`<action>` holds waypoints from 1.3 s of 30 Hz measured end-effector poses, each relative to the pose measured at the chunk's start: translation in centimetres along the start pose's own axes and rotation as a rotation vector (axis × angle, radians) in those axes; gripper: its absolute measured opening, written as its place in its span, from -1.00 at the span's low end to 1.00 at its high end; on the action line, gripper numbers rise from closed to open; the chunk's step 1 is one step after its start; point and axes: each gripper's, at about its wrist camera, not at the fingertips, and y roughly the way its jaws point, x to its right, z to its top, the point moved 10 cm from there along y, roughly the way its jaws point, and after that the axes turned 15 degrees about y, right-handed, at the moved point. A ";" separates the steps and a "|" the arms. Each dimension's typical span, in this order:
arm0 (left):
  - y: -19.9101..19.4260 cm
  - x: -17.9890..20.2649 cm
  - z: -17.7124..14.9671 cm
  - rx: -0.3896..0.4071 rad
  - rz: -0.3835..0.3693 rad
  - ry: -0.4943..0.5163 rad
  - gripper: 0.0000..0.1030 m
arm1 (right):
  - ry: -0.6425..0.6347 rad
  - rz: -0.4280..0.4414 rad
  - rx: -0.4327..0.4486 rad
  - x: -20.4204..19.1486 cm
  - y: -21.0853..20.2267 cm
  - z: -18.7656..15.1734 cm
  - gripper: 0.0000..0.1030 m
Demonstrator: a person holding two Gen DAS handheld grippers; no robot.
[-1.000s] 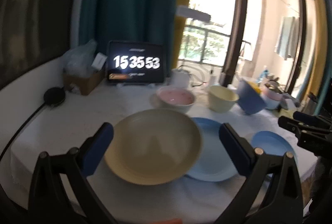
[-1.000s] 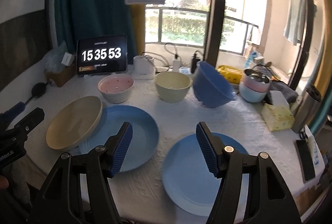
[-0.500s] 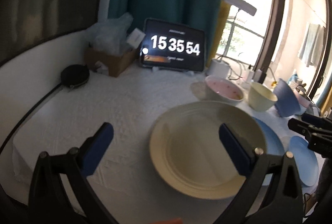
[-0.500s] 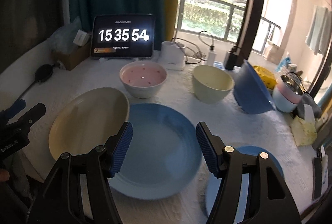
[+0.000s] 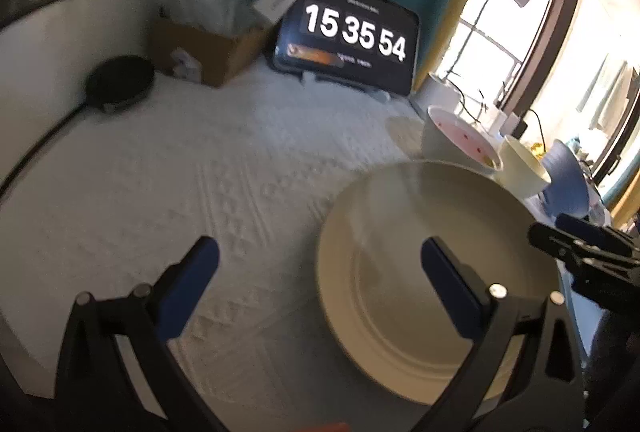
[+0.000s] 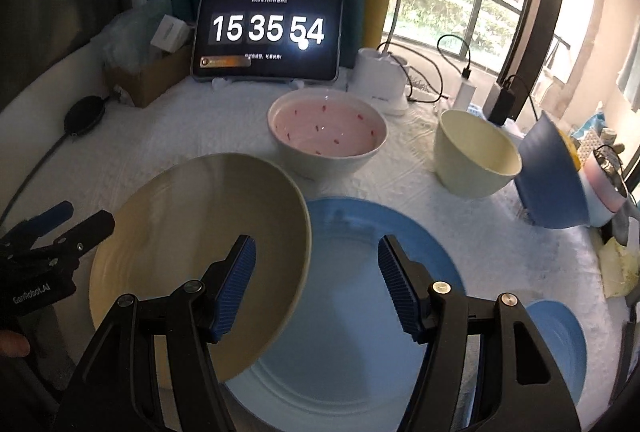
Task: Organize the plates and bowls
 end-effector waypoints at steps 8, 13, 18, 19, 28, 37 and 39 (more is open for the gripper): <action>1.8 0.5 -0.8 -0.073 -0.060 -0.003 0.71 | 0.008 -0.021 -0.053 0.2 2.3 -1.0 -0.22; 2.0 0.8 -0.8 -0.090 -0.047 0.020 0.71 | 0.015 0.006 -0.061 -0.2 2.7 -1.2 -0.30; 2.1 0.8 -0.8 -0.101 -0.042 0.033 0.71 | 0.038 0.033 -0.076 -0.2 3.2 -1.6 -0.59; 2.1 0.8 -0.8 -0.103 -0.042 0.036 0.71 | 0.053 0.048 -0.077 0.0 3.2 -1.6 -0.60; 2.5 1.9 -0.6 -0.125 -0.071 0.057 0.10 | 0.081 0.095 -0.064 0.2 3.0 -1.6 -0.69; 2.4 3.4 -0.4 -0.140 -0.074 0.089 -0.20 | 0.091 0.105 -0.032 0.4 2.5 -1.2 -0.77; 2.2 3.4 -0.3 -0.145 -0.071 0.090 -0.21 | 0.089 0.103 -0.031 0.5 2.4 -1.1 -0.77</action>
